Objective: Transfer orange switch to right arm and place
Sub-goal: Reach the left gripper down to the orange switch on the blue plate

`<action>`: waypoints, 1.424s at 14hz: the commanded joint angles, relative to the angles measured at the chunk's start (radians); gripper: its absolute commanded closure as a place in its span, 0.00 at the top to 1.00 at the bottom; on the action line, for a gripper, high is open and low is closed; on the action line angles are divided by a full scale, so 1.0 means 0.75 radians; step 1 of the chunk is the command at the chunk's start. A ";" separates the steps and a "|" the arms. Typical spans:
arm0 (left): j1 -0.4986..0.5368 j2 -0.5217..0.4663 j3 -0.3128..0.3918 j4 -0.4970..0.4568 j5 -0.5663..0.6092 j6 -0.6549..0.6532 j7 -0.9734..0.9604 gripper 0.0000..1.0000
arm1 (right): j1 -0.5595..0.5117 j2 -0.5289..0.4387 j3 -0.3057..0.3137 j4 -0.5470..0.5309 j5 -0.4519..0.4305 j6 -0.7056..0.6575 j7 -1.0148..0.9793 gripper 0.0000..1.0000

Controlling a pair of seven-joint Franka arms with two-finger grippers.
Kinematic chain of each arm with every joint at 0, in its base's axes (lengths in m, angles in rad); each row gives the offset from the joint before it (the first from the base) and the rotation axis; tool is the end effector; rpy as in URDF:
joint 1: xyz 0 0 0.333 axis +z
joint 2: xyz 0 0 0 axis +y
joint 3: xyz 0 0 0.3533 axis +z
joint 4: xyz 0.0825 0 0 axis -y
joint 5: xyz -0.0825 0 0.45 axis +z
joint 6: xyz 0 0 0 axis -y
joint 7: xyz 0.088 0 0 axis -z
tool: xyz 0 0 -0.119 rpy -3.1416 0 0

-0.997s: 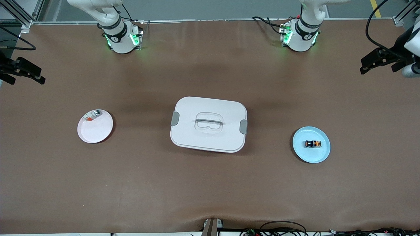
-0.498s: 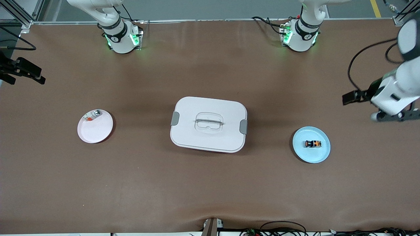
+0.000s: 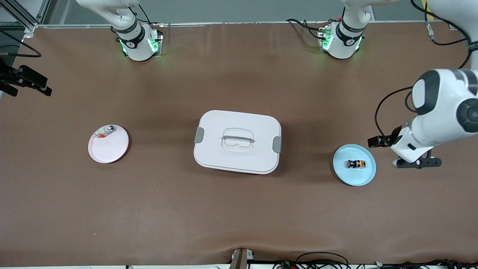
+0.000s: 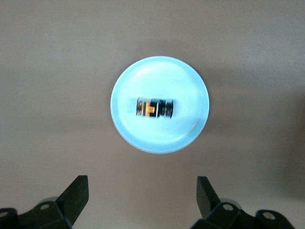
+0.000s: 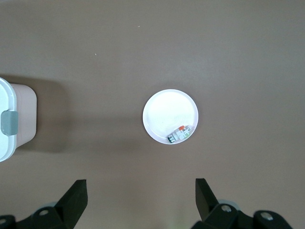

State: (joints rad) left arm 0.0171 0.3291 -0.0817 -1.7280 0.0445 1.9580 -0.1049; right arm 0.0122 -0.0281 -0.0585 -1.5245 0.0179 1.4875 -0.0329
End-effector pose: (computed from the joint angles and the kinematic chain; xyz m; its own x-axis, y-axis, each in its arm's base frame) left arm 0.7034 -0.0378 0.3769 0.9951 0.0255 -0.0959 0.0234 -0.9995 -0.0231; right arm 0.6015 -0.0262 0.6844 0.9999 -0.0119 -0.0083 -0.0120 -0.9997 -0.0198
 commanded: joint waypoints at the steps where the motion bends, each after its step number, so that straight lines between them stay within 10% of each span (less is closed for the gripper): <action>1: 0.004 0.058 -0.002 -0.074 0.025 0.162 0.013 1.00 | 0.010 0.003 -0.002 0.018 -0.016 -0.016 0.001 1.00; 20: 0.030 0.351 -0.008 -0.148 0.094 0.621 0.015 1.00 | 0.010 0.005 -0.002 0.016 -0.016 -0.016 -0.001 1.00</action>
State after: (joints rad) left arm 0.0338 0.5925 -0.0818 -1.8252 0.0970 2.3949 -0.1025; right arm 0.0126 -0.0276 -0.0584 -1.5246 0.0179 1.4874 -0.0329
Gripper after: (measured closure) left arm 0.000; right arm 0.000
